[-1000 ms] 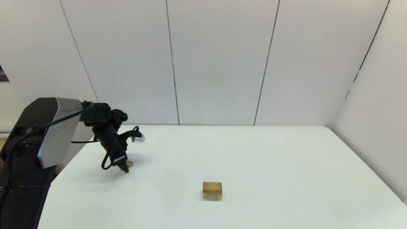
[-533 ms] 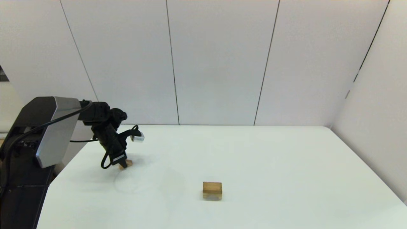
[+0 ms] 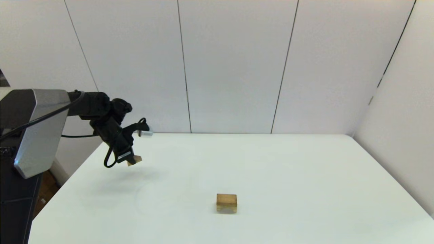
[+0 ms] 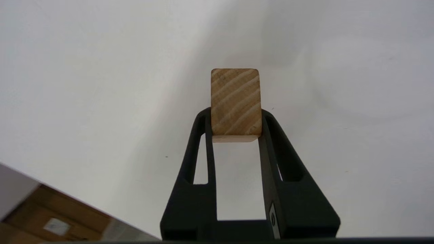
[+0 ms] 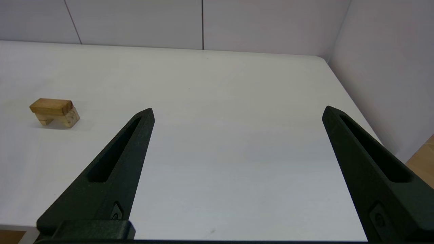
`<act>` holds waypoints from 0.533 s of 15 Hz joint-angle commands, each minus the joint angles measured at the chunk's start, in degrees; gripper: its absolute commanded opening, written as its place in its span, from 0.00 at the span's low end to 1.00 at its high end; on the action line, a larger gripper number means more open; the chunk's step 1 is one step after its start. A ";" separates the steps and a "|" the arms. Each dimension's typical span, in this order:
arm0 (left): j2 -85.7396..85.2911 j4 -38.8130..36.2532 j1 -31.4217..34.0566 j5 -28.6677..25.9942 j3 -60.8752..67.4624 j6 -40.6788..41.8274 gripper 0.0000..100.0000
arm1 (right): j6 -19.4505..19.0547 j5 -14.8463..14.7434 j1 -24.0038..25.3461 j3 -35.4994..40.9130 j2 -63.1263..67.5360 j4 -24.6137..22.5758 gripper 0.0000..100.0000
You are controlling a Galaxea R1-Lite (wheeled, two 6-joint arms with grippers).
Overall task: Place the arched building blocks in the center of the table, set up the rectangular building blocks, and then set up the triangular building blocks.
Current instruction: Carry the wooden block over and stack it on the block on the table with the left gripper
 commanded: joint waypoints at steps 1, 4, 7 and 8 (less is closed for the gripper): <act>-8.72 2.93 -7.12 -2.70 0.00 0.65 0.00 | -0.05 0.04 0.01 0.09 -0.01 0.02 1.00; -12.42 6.35 -14.32 -4.02 0.26 1.00 0.00 | -0.05 0.04 0.01 0.09 -0.01 0.02 1.00; -13.47 9.08 -20.83 -4.02 0.26 1.00 0.00 | -0.05 0.04 0.01 0.09 -0.01 0.02 1.00; -13.38 9.17 -22.94 -4.02 0.26 1.00 0.00 | -0.05 0.04 0.01 0.09 -0.01 0.02 1.00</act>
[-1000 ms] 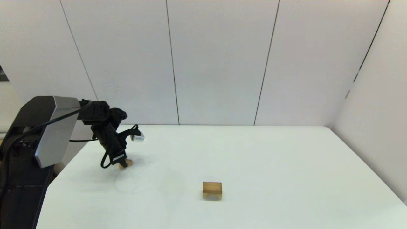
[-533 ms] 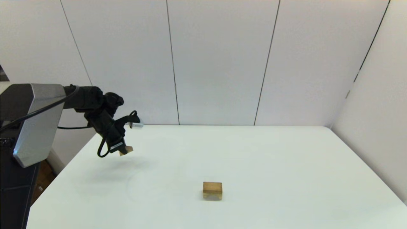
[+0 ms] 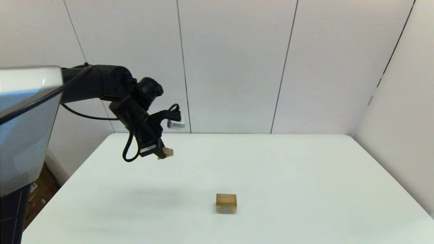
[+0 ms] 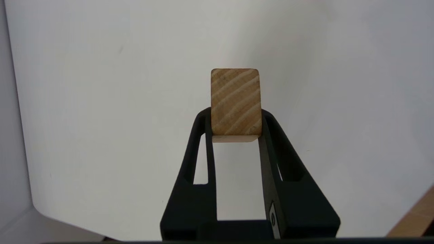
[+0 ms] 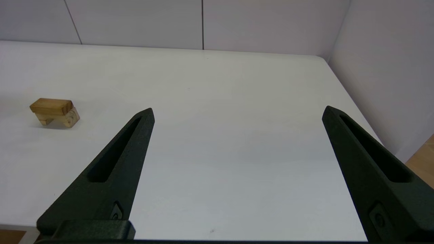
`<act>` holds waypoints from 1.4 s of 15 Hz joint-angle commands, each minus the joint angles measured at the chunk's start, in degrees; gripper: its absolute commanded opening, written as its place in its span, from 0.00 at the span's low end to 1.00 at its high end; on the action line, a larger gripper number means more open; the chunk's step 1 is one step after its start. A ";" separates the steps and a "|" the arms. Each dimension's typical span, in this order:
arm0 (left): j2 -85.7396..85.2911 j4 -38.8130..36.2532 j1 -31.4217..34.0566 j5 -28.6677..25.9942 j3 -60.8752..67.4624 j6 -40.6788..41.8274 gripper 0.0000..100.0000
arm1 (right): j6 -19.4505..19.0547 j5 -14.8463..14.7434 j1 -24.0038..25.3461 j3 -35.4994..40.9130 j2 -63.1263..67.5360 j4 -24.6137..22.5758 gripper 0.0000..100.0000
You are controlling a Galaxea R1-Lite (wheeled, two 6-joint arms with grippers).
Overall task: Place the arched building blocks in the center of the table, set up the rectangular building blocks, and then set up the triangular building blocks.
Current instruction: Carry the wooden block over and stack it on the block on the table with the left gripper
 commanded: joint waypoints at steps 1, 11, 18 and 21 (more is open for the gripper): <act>-1.97 1.67 -8.96 0.01 0.04 0.36 0.00 | -0.03 0.04 0.01 0.09 -0.01 0.02 1.00; 3.13 1.23 -22.94 -0.43 0.04 -0.25 0.00 | -0.03 0.04 0.01 0.09 -0.01 0.02 1.00; 7.08 -2.02 -26.98 -0.43 0.04 -1.83 0.00 | -0.03 0.04 0.01 0.09 -0.01 0.02 1.00; 9.54 -5.10 -26.80 -0.17 -0.04 -2.01 0.00 | -0.03 0.04 0.01 0.09 -0.01 0.02 1.00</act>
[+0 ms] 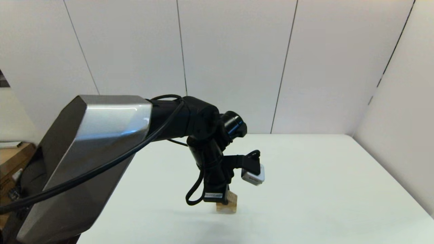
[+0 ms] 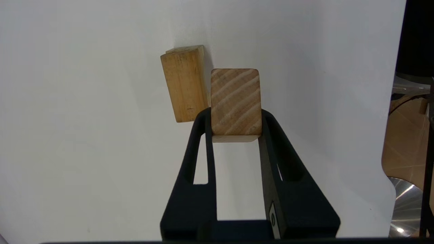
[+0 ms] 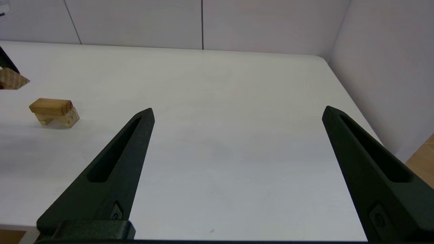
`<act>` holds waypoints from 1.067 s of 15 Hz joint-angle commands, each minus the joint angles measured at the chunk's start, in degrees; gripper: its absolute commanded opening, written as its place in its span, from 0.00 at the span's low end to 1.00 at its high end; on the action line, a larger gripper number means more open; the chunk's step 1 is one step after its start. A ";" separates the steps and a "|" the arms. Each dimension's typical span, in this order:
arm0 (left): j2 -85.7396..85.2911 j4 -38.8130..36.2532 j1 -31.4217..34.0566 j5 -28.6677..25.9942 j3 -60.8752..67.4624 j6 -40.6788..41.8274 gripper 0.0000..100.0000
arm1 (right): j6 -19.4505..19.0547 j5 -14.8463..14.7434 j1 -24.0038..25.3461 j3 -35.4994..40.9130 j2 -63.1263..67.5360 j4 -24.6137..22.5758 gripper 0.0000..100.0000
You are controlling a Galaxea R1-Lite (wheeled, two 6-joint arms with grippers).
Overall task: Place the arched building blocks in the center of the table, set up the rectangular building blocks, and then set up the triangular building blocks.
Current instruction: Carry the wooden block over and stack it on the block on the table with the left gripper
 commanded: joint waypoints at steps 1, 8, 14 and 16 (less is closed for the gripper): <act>3.48 -2.74 0.30 0.23 -0.07 0.00 0.00 | -0.03 0.02 0.01 0.09 -0.01 -0.01 1.00; 4.71 -5.29 2.59 4.01 -0.07 0.18 0.00 | -0.03 0.02 0.01 0.09 -0.01 -0.01 1.00; 4.62 -4.94 3.29 5.24 -0.07 -0.79 0.00 | -0.03 0.02 0.01 0.09 -0.01 -0.01 1.00; 4.71 -5.03 2.94 5.41 -0.07 -3.78 0.00 | -0.03 0.02 0.01 0.09 -0.01 -0.01 1.00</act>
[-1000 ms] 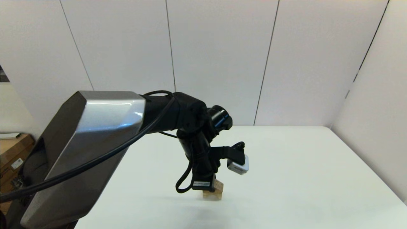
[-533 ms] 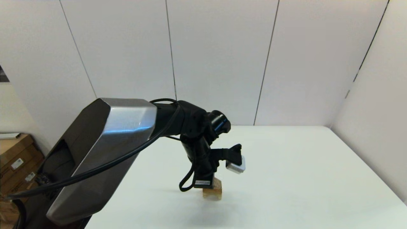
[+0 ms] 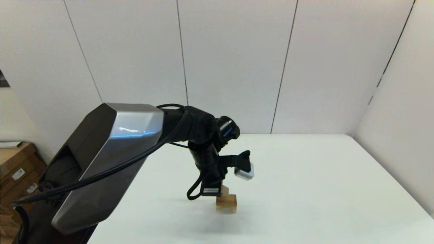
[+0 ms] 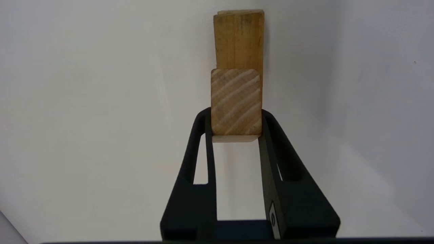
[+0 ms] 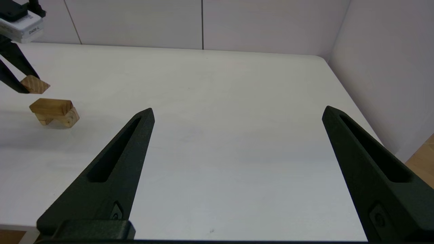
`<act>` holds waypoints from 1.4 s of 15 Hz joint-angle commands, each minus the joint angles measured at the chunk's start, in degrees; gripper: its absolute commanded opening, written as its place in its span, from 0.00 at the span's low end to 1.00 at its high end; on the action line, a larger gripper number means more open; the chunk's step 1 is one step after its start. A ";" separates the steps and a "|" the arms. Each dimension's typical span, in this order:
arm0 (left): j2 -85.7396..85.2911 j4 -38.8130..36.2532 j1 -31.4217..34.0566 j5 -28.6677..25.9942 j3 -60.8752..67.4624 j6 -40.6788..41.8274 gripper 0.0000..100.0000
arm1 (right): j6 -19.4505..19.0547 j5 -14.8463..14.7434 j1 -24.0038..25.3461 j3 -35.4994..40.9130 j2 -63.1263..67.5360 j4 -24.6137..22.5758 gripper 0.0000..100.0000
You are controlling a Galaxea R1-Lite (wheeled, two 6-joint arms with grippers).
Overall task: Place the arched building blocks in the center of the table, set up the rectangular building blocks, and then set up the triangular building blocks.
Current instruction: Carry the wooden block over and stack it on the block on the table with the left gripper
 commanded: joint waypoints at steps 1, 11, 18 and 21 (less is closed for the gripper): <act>0.16 0.34 -0.64 0.08 0.00 -3.60 0.00 | -0.03 0.01 0.01 0.09 -0.01 -0.01 1.00; 0.42 0.16 -2.84 0.08 0.00 -5.09 0.00 | -0.03 0.01 0.01 0.09 -0.01 -0.01 1.00; 1.21 0.43 -3.02 0.08 0.00 -5.09 0.00 | -0.03 0.01 0.01 0.09 -0.01 -0.01 1.00; 1.57 0.25 -2.93 0.26 0.00 -5.09 0.00 | -0.03 0.01 0.01 0.09 -0.01 -0.01 1.00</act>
